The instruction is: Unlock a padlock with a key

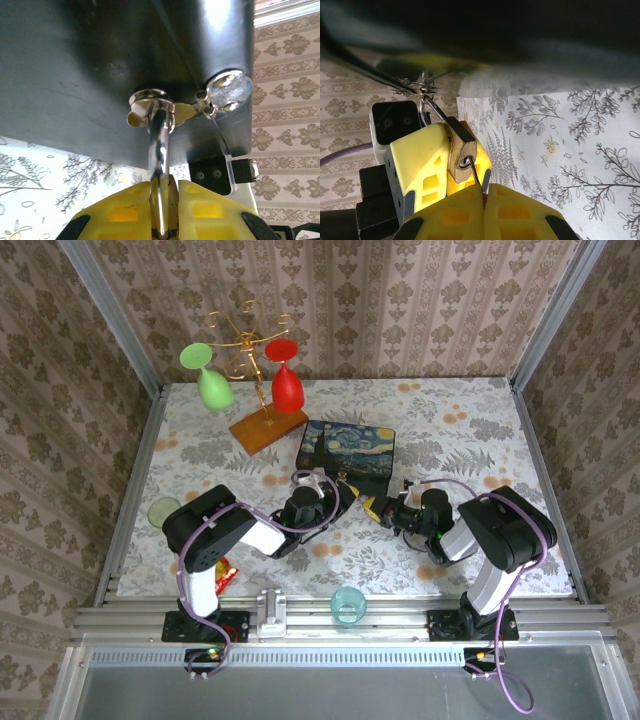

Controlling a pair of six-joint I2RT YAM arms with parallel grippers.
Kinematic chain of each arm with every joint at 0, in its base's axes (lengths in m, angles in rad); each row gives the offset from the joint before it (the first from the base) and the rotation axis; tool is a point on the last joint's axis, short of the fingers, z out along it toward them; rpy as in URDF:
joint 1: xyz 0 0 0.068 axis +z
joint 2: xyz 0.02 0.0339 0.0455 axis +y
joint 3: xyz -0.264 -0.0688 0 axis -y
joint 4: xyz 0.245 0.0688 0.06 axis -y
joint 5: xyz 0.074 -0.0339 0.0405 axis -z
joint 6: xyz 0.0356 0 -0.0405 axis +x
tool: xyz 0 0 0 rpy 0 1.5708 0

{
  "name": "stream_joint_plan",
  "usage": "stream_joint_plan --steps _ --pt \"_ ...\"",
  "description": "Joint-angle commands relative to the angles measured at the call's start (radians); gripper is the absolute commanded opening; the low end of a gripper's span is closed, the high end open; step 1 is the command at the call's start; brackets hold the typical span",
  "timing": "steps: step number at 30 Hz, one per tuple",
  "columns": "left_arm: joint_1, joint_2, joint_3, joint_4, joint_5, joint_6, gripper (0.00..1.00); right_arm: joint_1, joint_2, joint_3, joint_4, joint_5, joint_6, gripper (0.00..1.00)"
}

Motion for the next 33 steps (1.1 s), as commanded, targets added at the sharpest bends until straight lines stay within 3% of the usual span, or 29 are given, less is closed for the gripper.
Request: stream_joint_plan --steps 1,21,33 --pt "-0.029 -0.016 0.015 0.116 0.050 -0.015 0.00 -0.003 -0.023 0.002 0.039 -0.004 -0.029 0.00" --pt "-0.021 -0.010 0.024 0.045 0.046 0.033 0.00 -0.013 -0.108 -0.036 0.037 0.028 -0.043 0.00" --pt "-0.046 -0.007 0.028 0.114 0.081 -0.034 0.00 -0.038 -0.016 0.011 0.037 0.007 -0.058 0.00"
